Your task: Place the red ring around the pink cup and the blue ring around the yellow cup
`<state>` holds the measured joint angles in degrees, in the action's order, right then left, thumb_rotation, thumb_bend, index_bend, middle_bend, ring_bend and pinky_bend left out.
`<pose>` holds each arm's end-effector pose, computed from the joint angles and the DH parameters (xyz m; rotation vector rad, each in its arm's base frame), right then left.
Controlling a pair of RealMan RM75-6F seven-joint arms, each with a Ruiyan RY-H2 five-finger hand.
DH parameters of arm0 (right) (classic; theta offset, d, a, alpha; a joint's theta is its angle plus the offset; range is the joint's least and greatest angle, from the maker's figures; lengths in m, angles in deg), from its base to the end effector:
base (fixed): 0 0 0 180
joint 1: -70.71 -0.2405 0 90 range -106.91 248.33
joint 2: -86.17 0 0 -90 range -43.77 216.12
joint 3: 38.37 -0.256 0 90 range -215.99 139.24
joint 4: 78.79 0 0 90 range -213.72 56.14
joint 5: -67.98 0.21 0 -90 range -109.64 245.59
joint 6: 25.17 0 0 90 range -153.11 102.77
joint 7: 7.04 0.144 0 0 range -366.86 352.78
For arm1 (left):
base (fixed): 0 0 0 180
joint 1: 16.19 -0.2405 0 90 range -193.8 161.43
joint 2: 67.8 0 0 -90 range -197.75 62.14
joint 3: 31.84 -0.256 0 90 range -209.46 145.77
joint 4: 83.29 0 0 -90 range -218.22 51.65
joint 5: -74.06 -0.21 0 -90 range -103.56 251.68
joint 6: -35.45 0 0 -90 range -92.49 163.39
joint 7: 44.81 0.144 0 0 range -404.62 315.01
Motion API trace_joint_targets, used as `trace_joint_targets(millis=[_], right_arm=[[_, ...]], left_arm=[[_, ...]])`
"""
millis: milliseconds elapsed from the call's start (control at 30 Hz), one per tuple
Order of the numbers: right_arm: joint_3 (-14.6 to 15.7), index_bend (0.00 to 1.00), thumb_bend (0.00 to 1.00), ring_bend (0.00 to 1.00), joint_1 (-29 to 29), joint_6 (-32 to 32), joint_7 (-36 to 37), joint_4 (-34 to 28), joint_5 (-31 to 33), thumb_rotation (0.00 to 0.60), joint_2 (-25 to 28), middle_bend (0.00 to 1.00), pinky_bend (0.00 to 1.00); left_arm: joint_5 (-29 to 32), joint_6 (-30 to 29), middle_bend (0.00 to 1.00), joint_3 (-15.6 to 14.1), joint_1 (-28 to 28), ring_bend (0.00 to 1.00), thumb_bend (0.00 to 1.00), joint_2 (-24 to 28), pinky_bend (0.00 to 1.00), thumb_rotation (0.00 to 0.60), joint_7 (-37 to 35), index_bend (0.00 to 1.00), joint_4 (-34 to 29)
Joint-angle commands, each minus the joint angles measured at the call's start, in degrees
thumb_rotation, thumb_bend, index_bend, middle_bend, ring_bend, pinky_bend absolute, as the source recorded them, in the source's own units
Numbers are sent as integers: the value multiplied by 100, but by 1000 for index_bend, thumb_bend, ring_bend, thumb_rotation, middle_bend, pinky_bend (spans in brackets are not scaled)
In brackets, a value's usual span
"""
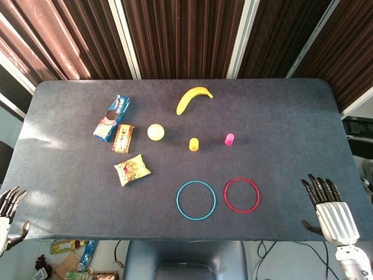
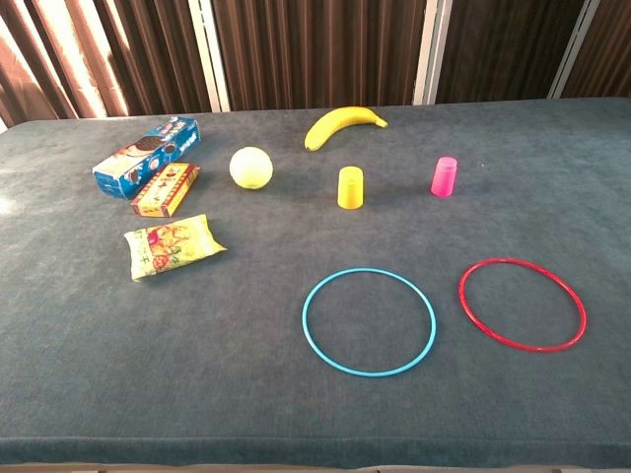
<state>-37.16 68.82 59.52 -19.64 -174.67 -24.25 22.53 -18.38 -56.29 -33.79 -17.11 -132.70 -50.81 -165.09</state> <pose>-0.2989 -0.1485 0.1403 1.5496 -0.8109 0.7571 -0.3438 0.1313 0.1695 -1.4338 -0.8542 -0.8601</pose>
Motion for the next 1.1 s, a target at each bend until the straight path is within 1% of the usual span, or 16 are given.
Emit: trace_joint_targets(millis=[33,233,400,467,533,567,600,633,667,700,733,800,900,1000,1100], right_arm=[[15,0,0,0,-7,-9,20,1,-29,600,6,0,24],[102,0,0,0,-66,-67,185,66,-230,600,23,0,25],[289,0,0,0,-234,-272,509,-85,-624,600,172,0,26],[323,0,0,0,-310,-308,428,-98,-830,600,172,0,50],[325,0,0,13,-364,-319,271,-101,-980,600,134,25,94],[317,0,0,52,-400,-327,140,-95,-1077,600,89,79,138],[309,0,0,113,-427,-344,28,-88,-1137,600,57,152,188],[297,5,0,186,-453,-360,-101,-86,-1190,600,27,231,245],[285,45,0,292,-490,-395,-259,-86,-1255,600,-11,337,328],[282,122,3,399,-527,-437,-346,-89,-1304,600,-29,444,412],[285,234,19,500,-567,-477,-408,-84,-1363,600,-43,547,496],[295,390,81,633,-639,-574,-486,-95,-1426,600,-69,689,616],[279,486,162,749,-716,-678,-556,-98,-1427,600,-109,800,728],[254,502,211,837,-774,-773,-558,-89,-1351,600,-163,856,812],[243,500,232,917,-835,-938,-562,-68,-1211,600,-195,900,892]], left_arm=[[7,2,0,3,-1,0,414,0,132,600,12,17,-6],[36,12,0,12,-6,0,415,3,132,600,25,18,-10],[10,58,0,1,23,0,416,-11,132,600,56,18,7],[2,66,0,-6,25,0,418,-21,132,600,47,18,11],[11,56,0,-7,15,0,420,-28,132,600,32,17,25],[23,49,0,-7,4,0,420,-31,132,600,18,17,34],[32,42,0,-5,-3,0,420,-30,132,600,3,17,41],[42,34,0,-4,-12,0,420,-30,132,600,-13,18,48],[52,19,0,1,-21,0,420,-27,132,600,-34,18,56],[59,4,0,7,-28,0,420,-23,131,600,-49,18,65],[68,-8,0,16,-33,0,420,-19,132,600,-62,18,76],[103,-48,0,50,-45,0,421,4,132,600,-101,18,90],[153,-115,0,109,-61,0,420,71,132,600,-152,18,81],[214,-172,0,154,-91,0,418,141,132,600,-169,18,86],[299,-191,0,185,-128,0,416,229,131,600,-192,18,104]])
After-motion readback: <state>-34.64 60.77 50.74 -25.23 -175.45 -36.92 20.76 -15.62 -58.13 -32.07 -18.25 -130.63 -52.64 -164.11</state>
